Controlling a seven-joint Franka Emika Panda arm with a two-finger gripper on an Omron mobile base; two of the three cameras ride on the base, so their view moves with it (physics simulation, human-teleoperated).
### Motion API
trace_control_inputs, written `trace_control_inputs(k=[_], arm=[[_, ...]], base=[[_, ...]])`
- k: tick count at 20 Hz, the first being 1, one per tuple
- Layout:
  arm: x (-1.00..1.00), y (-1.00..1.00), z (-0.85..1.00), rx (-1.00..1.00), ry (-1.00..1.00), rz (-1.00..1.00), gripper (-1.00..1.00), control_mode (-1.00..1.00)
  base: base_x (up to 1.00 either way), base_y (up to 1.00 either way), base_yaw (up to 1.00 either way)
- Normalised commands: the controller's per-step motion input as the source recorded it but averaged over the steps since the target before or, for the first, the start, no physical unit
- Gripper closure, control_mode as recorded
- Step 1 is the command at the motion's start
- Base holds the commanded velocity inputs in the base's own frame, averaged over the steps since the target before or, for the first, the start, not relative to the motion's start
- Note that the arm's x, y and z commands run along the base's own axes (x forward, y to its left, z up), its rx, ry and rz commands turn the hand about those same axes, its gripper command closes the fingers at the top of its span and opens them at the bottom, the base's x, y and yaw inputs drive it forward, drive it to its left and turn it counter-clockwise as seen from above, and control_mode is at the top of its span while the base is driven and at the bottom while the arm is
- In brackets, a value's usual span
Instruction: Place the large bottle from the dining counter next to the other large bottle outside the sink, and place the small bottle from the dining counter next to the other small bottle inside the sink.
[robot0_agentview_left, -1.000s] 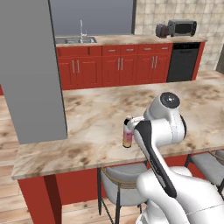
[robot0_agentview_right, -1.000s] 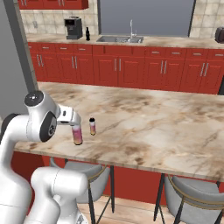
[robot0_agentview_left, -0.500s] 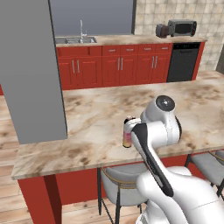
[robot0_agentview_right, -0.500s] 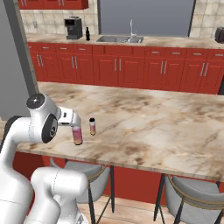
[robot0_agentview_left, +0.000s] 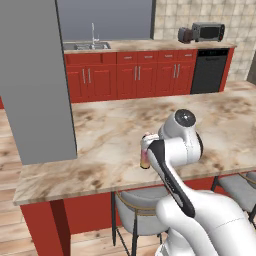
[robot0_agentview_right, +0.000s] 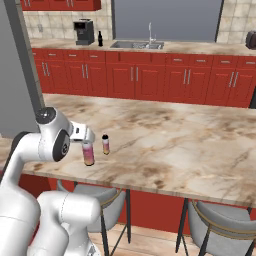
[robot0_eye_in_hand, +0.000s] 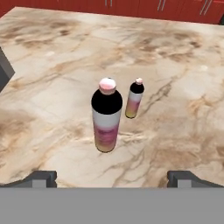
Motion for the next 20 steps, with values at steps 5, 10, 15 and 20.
trace_control_inputs(k=[5,10,15,20], arm=[[0.18,0.01,-0.11,0.0,0.0,0.0,-1.0,-1.0],[0.22,0.02,-0.12,0.0,0.0,0.0,-1.0,-1.0],[0.21,0.03,-0.1,0.0,0.0,0.0,-1.0,-1.0],[0.22,0.04,-0.12,0.0,0.0,0.0,-1.0,-1.0]], base=[[0.0,0.0,0.0],[0.0,0.0,0.0],[0.0,0.0,0.0],[0.0,0.0,0.0]])
